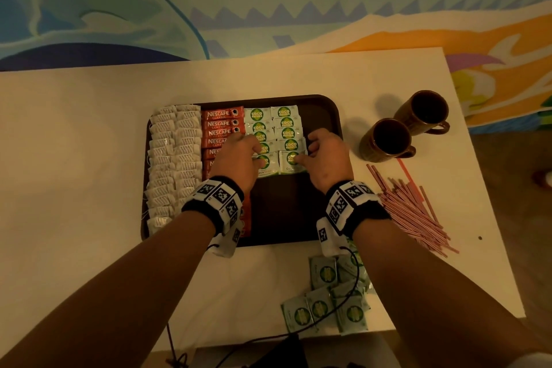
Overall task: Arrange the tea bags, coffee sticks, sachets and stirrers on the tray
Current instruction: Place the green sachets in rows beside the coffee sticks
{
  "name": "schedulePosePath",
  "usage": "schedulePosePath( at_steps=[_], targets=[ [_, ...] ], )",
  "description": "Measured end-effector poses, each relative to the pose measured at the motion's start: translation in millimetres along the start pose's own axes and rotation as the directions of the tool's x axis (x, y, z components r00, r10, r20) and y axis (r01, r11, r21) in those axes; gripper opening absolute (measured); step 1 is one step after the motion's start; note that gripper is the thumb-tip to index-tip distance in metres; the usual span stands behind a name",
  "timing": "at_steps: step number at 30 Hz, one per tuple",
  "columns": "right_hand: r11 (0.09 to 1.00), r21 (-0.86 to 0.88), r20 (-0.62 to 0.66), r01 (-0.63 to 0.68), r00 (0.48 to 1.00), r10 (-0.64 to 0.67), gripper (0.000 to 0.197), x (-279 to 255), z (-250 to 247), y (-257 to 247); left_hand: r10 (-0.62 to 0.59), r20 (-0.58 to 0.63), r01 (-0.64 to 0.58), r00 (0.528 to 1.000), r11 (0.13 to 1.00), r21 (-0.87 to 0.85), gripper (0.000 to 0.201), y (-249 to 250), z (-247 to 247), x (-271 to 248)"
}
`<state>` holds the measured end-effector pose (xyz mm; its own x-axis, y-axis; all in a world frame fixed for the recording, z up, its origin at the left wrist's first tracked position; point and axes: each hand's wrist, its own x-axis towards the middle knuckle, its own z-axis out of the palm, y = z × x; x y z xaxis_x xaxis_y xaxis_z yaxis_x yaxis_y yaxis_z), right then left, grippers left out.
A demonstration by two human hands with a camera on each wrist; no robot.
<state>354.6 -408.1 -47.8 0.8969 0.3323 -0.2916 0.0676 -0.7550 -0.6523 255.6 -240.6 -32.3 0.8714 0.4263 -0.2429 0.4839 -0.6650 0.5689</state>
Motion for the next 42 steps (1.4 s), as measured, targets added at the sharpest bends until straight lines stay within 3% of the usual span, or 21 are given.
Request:
schedulePosePath(
  at_steps=[8, 12, 17, 22, 26, 32, 36, 39, 42],
  targets=[
    [1.0, 0.02, -0.02, -0.016, 1.0, 0.016, 0.051, -22, -22, 5, 0.047, -0.075, -0.054, 0.996, 0.994, -0.096, 0.024, 0, -5, -18],
    [0.998, -0.049, 0.115, 0.029, 0.993, -0.023, 0.029, -49, -49, 8, 0.111, -0.08, -0.118, 0.991, 0.988, -0.1, 0.021, 5, -8, -45],
    [0.993, -0.115, 0.302, 0.039, 0.953, -0.002, 0.015, -90, -66, 24, 0.149, 0.036, -0.146, 0.988, 0.987, -0.064, 0.018, 19, -1, -87],
    [0.973, -0.211, 0.427, 0.09, 0.904, 0.009, 0.016, -134, -68, 43, 0.165, 0.28, -0.182, 0.946, 0.983, 0.035, 0.021, 31, 18, -124],
    [0.947, -0.287, 0.478, 0.141, 0.878, 0.014, 0.021, -162, -73, 61, 0.126, 0.45, -0.205, 0.884, 0.97, 0.131, 0.023, 41, 39, -158],
    [0.896, -0.412, 0.504, 0.165, 0.861, 0.073, 0.042, -195, -73, 90, 0.133, 0.562, -0.271, 0.816, 0.948, 0.17, 0.037, 46, 70, -201],
    [0.843, -0.497, 0.453, 0.205, 0.89, 0.051, 0.062, -209, -69, 100, 0.208, 0.513, -0.326, 0.833, 0.933, 0.151, 0.046, 57, 86, -213],
    [0.835, -0.529, 0.358, 0.154, 0.932, 0.055, 0.077, -217, -68, 108, 0.257, 0.464, -0.369, 0.847, 0.915, 0.166, 0.052, 70, 95, -207],
    [0.816, -0.564, 0.314, 0.13, 0.947, 0.066, 0.075, -225, -68, 114, 0.278, 0.463, -0.413, 0.841, 0.884, 0.218, 0.063, 81, 105, -202]
  ],
)
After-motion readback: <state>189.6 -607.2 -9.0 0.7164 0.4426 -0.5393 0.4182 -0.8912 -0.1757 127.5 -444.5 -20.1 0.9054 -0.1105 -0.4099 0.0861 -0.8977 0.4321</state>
